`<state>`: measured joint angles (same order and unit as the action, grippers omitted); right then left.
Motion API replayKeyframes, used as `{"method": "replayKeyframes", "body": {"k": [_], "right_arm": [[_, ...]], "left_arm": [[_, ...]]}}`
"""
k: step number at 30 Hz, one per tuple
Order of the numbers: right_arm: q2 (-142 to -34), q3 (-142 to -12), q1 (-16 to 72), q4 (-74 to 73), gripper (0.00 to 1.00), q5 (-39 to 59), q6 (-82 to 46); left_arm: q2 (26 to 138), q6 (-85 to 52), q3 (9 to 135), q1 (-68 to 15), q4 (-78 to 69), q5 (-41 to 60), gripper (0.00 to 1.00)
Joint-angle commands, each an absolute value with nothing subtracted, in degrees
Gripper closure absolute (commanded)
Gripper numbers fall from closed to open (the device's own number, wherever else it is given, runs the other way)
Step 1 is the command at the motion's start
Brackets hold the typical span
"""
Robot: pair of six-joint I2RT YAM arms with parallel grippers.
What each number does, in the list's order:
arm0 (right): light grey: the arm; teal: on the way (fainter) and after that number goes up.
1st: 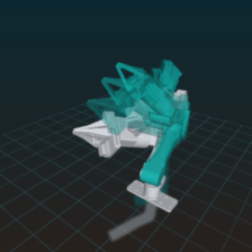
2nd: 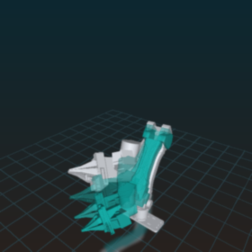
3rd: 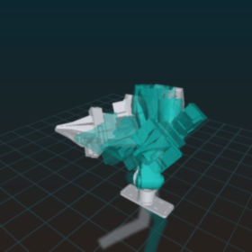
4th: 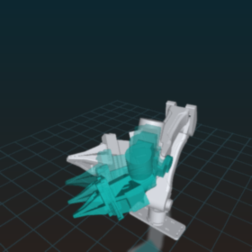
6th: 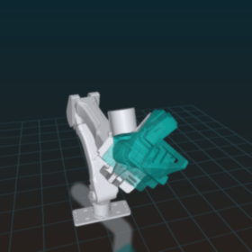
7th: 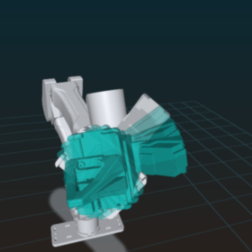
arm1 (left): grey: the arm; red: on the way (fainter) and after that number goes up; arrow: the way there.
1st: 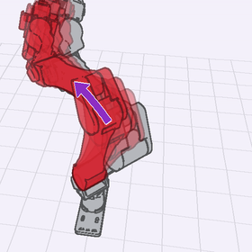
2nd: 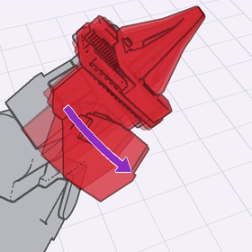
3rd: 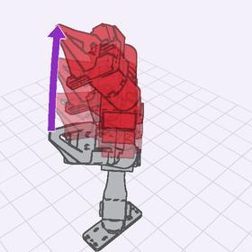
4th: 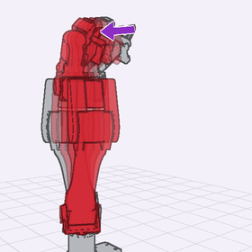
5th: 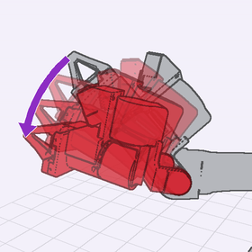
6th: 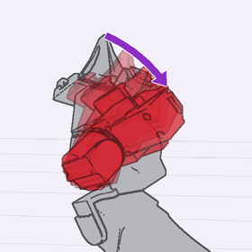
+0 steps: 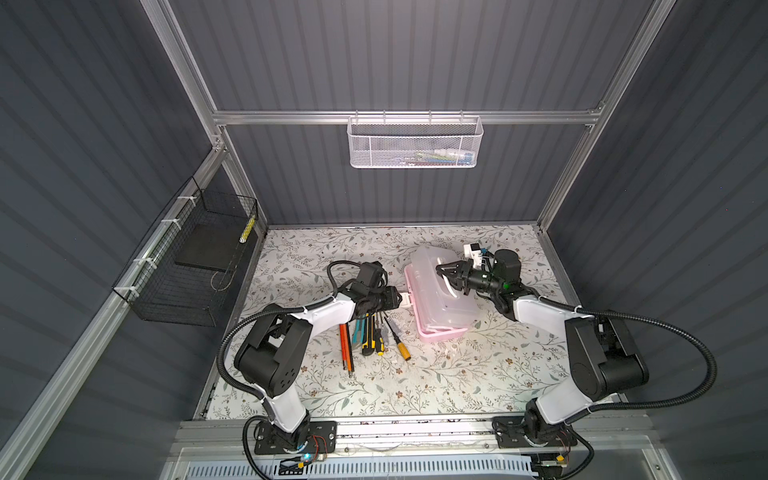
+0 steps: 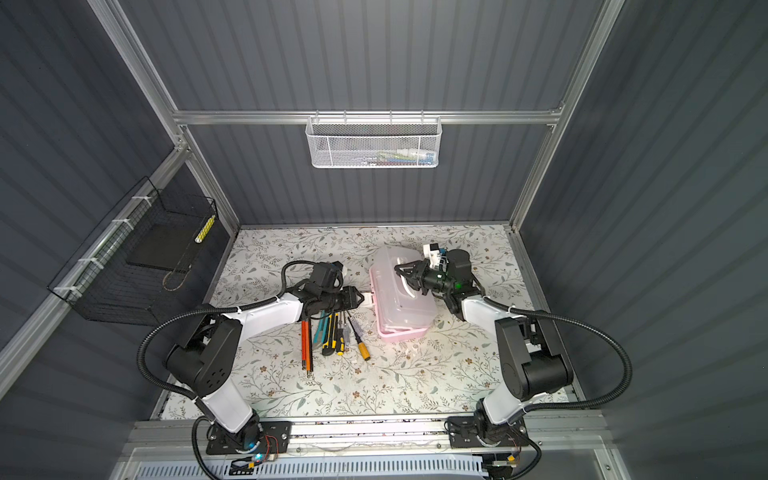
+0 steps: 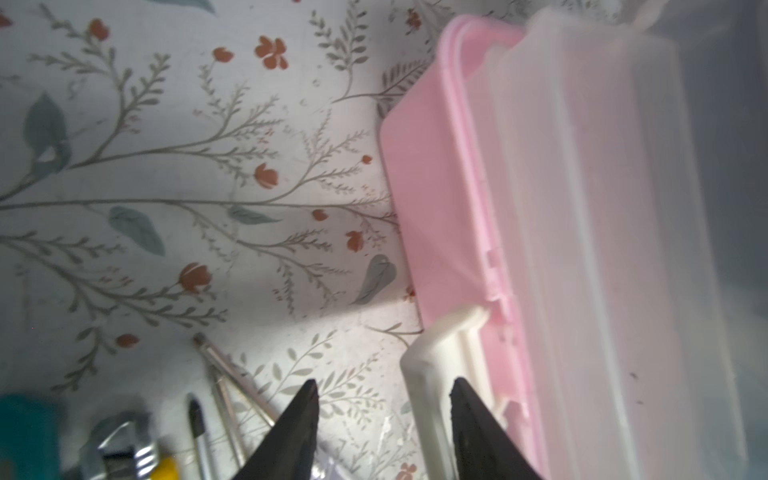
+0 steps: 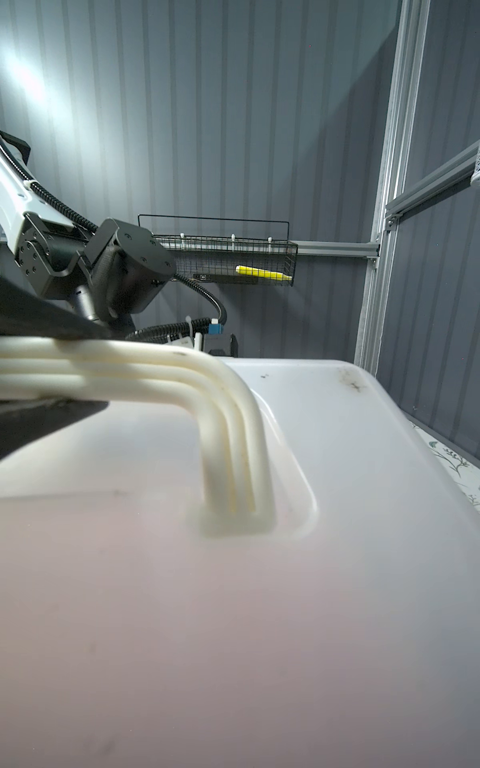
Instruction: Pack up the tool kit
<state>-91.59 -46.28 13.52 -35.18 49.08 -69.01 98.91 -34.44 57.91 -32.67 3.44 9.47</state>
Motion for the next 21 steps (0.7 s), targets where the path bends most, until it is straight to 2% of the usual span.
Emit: {"method": "replayKeyframes", "body": {"k": [1, 7, 10, 13, 21], "right_arm": [[-91.06, -47.19, 13.12, -37.27, 1.0, 51.06, -69.87], [-90.81, -47.21, 12.53, -39.55, 1.0, 52.09, -71.49], [-90.52, -46.98, 12.22, -41.22, 1.0, 52.55, -72.72], [-90.74, -46.29, 12.0, -44.65, 1.0, 53.15, -75.24], [-97.09, -43.95, 11.43, -65.36, 1.0, 54.71, -89.49]], "left_arm": [[97.83, -31.22, 59.94, -32.78, 10.08, 4.69, 0.47], [97.46, -29.19, 65.28, -32.7, 12.21, 4.17, 0.46], [96.05, -29.42, 67.13, -32.7, 10.38, 5.05, 0.4], [95.14, -31.06, 67.25, -32.7, 5.29, 8.97, 0.29], [99.93, -41.34, 67.48, -32.7, -10.91, 23.81, 0.25]]}}
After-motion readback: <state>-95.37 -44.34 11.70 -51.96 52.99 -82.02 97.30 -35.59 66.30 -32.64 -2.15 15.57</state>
